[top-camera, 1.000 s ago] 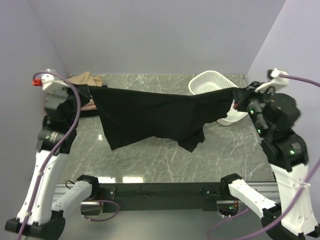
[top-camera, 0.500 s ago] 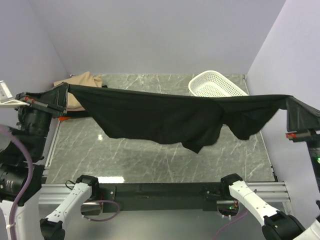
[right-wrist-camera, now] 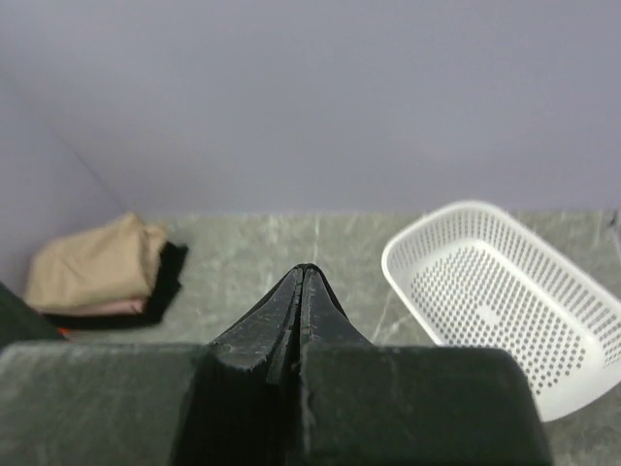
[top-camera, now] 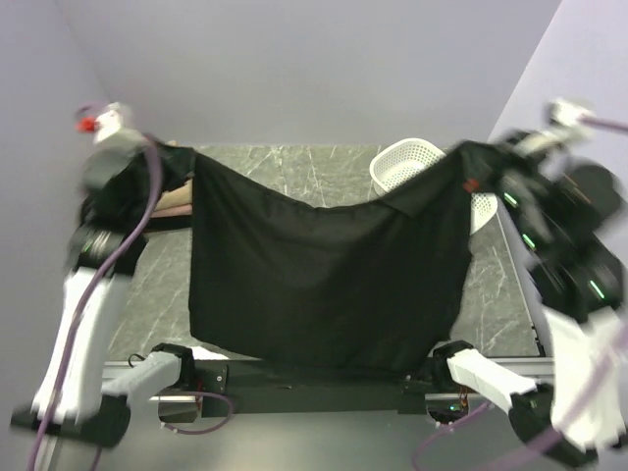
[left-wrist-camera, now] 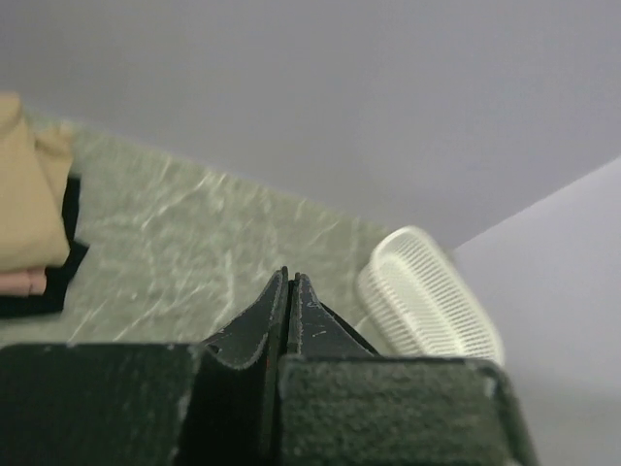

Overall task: Fold and stack the t-shirts
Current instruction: Flatten the tshirt out

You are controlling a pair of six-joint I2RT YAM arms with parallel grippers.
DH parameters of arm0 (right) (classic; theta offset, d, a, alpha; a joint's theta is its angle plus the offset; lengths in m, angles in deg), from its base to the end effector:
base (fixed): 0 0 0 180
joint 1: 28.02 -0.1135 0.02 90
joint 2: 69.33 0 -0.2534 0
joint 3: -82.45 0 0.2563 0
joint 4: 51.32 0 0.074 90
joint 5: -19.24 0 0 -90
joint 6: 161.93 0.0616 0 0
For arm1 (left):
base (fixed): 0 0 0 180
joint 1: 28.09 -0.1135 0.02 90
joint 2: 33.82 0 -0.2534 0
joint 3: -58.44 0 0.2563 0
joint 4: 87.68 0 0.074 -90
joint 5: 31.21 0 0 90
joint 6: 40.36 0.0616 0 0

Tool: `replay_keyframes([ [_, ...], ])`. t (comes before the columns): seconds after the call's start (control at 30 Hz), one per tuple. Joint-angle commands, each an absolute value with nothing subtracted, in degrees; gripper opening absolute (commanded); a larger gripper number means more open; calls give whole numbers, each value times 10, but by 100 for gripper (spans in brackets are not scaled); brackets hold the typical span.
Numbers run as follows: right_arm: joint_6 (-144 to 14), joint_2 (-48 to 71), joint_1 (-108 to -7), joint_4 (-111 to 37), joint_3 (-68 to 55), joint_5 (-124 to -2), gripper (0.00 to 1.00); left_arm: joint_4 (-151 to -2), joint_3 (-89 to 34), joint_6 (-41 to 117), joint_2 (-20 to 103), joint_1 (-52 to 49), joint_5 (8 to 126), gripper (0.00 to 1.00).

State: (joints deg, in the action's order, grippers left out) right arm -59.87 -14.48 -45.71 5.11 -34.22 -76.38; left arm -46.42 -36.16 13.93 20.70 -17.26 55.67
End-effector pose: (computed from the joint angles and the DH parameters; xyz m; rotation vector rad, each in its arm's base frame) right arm 0.1255 0.0337 0.5593 0.0071 1.4868 0.3483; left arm 0.2015 -0.0351 0.4821 -0.3917 1.5747 -0.5872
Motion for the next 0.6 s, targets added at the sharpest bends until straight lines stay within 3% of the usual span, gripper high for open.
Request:
replay_keyframes([
  [0.0,-605,-67,-452,-29,-321,-755,0,-501,-360,146,299,-176,537,1],
  [0.27,-616,140,-429,-54,-515,-722,0,-503,-543,173,468,-207,517,1],
  [0.47,-610,211,-406,-47,-669,-673,0,-508,-662,201,480,-236,546,0],
  [0.57,-606,202,-401,-52,-681,-650,0,-513,-666,212,456,-241,550,1],
])
